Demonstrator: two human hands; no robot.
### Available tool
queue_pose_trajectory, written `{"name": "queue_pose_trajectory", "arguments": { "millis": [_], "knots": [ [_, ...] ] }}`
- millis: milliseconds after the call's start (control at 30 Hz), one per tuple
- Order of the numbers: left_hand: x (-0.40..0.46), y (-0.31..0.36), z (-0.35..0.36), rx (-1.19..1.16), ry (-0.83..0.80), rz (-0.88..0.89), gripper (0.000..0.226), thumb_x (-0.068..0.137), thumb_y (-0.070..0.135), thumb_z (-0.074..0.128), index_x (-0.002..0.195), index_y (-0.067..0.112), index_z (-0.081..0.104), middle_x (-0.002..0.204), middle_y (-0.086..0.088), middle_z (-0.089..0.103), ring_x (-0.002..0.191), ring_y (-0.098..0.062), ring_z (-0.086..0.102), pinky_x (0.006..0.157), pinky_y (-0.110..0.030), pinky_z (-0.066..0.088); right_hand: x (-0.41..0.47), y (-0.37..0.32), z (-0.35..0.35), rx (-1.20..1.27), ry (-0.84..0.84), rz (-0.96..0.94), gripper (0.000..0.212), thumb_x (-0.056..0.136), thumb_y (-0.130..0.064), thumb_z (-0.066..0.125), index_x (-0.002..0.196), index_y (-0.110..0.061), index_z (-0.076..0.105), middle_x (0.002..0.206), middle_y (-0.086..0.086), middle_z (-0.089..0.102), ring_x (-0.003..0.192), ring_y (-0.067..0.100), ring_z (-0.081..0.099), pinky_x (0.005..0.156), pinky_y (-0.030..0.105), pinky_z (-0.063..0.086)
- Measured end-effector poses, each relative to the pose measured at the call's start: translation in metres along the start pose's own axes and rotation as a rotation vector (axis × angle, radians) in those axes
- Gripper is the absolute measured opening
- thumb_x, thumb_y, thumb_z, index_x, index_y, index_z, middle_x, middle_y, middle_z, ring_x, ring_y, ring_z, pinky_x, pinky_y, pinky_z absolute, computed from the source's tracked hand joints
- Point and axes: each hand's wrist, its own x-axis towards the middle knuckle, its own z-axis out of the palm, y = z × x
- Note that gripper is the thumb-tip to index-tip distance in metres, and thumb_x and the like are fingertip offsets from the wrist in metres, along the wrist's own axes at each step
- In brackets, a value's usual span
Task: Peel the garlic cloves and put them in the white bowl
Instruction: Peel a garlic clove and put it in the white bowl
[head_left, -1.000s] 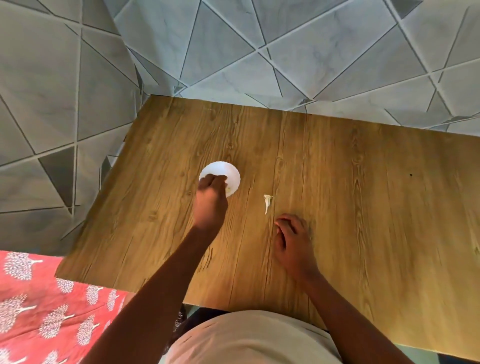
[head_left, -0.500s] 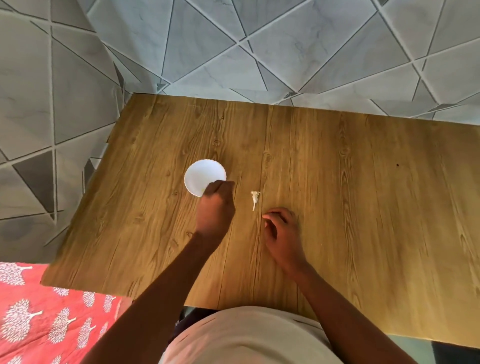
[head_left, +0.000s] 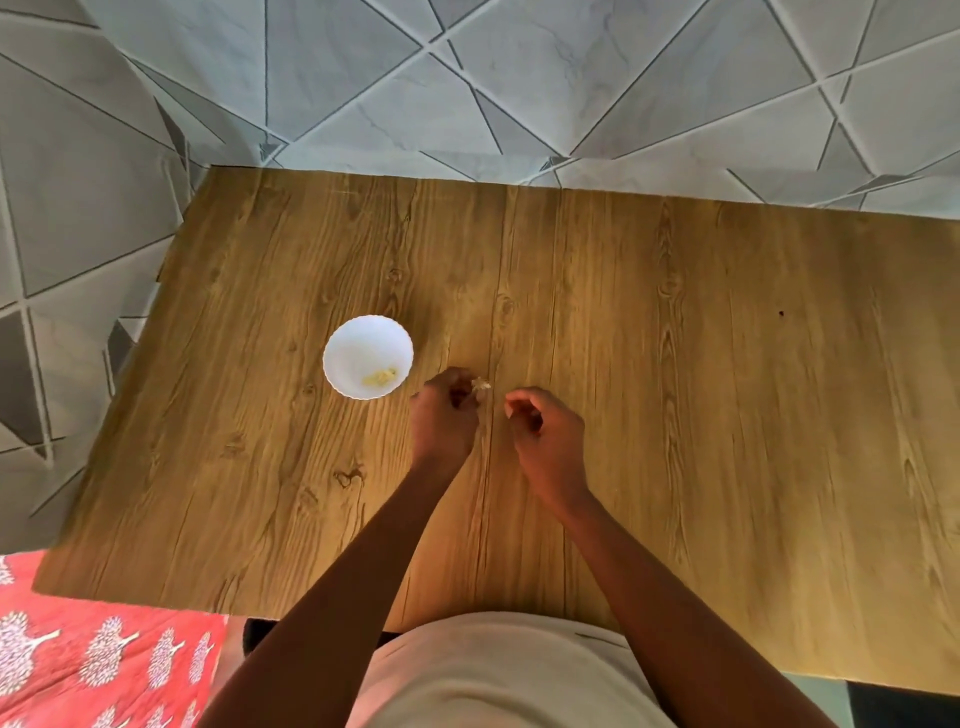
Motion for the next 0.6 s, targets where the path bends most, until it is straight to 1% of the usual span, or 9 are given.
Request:
{"name": "queue_pose_trajectory", "arguments": {
  "millis": [33,133,233,333,367,500,600],
  "knots": [
    [0.001,-0.002,-0.002,-0.063,-0.007,-0.038,0.024,0.09,0.002,0.072,0.109,0.015,0.076,0.087,0.01,0.074,0.078,0.004,0.067,0.073,-0.011,0.051,0.003,-0.001,0.0,0.037,-0.006,0.009,0.019,0.094,-0.003,0.068,0.109,-0.013,0.074,0.1,-0.006,0.072,0.095,0.002,0.067,0.084,0.014,0.052],
    [0.002,-0.009,-0.009,-0.215,-0.05,-0.123,0.025,0.087,0.004,0.078,0.107,0.018,0.077,0.088,0.006,0.077,0.082,-0.006,0.073,0.079,-0.024,0.057,0.012,-0.003,0.006,0.068,-0.023,0.033,0.015,0.092,-0.007,0.071,0.104,-0.014,0.076,0.097,-0.005,0.073,0.092,0.003,0.068,0.081,0.012,0.049],
    [0.003,-0.011,-0.013,-0.29,-0.078,-0.152,0.027,0.085,0.0,0.078,0.106,0.016,0.078,0.09,0.002,0.079,0.087,-0.012,0.075,0.08,-0.026,0.06,0.016,-0.004,0.011,0.079,-0.022,0.059,0.012,0.091,-0.009,0.073,0.101,-0.014,0.078,0.095,-0.005,0.074,0.089,0.005,0.069,0.079,0.015,0.052],
    [0.004,-0.013,-0.016,-0.356,-0.119,-0.194,0.027,0.084,0.0,0.079,0.108,0.013,0.078,0.091,-0.003,0.079,0.088,-0.019,0.076,0.083,-0.032,0.061,0.017,-0.008,0.014,0.083,-0.046,0.076,0.013,0.091,-0.01,0.073,0.103,-0.013,0.079,0.096,-0.005,0.076,0.088,0.004,0.07,0.081,0.017,0.054],
    [0.005,-0.014,-0.016,-0.365,-0.124,-0.202,0.028,0.084,0.001,0.08,0.109,0.013,0.078,0.092,-0.004,0.079,0.089,-0.019,0.076,0.083,-0.033,0.061,0.018,-0.01,0.015,0.087,-0.049,0.09,0.014,0.091,-0.01,0.073,0.103,-0.013,0.079,0.096,-0.005,0.076,0.087,0.003,0.07,0.081,0.017,0.054],
    [0.004,-0.013,-0.016,-0.391,-0.127,-0.208,0.027,0.082,0.001,0.081,0.107,0.011,0.078,0.092,-0.003,0.08,0.089,-0.017,0.076,0.083,-0.03,0.061,0.019,-0.015,0.015,0.067,-0.038,0.14,0.014,0.091,-0.007,0.072,0.102,-0.012,0.079,0.09,-0.005,0.076,0.079,-0.006,0.066,0.073,0.008,0.049],
    [0.005,-0.012,-0.017,-0.402,-0.137,-0.222,0.027,0.08,-0.001,0.082,0.105,0.009,0.078,0.092,-0.004,0.08,0.088,-0.017,0.077,0.082,-0.031,0.062,0.02,-0.017,0.016,0.05,-0.031,0.155,0.013,0.089,-0.009,0.075,0.101,-0.012,0.08,0.088,-0.004,0.076,0.076,-0.007,0.067,0.071,0.006,0.047]
  ]
}}
